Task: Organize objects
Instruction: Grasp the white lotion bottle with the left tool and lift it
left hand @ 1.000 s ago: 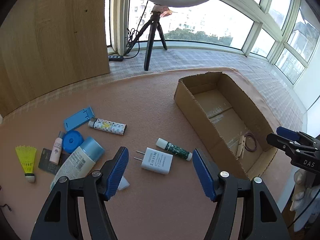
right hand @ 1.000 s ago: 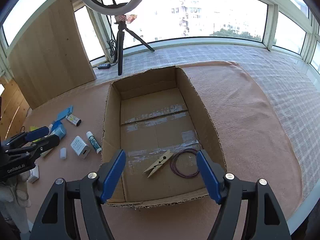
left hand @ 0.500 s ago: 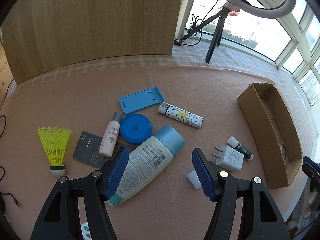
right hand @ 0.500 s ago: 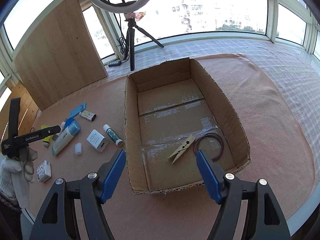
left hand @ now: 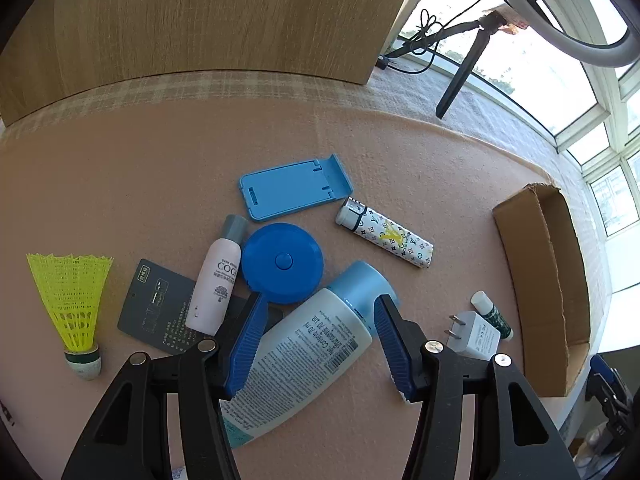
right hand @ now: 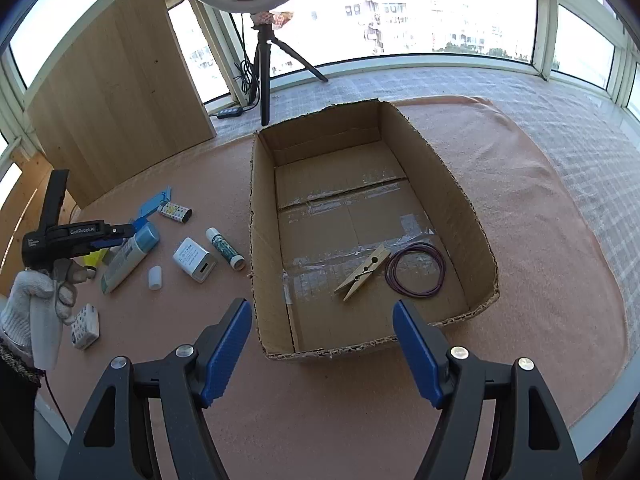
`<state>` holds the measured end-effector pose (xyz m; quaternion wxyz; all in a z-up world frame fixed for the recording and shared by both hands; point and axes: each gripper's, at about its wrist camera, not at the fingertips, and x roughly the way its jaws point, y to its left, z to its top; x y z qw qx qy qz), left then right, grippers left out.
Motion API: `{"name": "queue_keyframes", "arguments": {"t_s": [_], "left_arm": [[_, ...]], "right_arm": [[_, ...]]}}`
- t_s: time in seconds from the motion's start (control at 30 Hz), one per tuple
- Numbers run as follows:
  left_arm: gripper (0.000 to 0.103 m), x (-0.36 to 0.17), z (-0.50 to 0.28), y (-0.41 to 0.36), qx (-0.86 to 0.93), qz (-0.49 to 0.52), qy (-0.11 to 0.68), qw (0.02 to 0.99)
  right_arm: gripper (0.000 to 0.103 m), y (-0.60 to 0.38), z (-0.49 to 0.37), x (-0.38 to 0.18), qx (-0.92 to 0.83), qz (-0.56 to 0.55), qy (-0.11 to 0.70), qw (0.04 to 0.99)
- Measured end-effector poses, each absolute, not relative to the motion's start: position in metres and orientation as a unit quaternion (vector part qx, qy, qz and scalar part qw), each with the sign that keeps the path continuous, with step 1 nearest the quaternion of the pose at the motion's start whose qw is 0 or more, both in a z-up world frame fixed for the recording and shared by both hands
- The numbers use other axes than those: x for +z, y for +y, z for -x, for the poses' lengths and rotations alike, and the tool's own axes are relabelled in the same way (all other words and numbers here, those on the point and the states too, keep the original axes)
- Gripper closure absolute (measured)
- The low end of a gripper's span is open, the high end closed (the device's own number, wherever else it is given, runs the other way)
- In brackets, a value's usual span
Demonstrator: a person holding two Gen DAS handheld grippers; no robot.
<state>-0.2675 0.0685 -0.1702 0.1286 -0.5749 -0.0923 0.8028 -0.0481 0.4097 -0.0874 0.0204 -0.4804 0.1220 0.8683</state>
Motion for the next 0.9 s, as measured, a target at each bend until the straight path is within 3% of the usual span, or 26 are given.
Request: {"name": "queue_keyframes", "arguments": {"t_s": [0.23,0.9], "left_arm": [[0.053,-0.180,0.253,0.076,0.794,0.583,-0.102,0.140],[0.061,-0.182,0.135,0.084,0.807,0.558,-0.153,0.119]], "right_arm": [[0.034,0.406,0.048,-0.087,0.868,0.481,0.119,0.015],[0.034,0.353,0.058,-0.098,0.858,0.502,0.098,-0.052]]}}
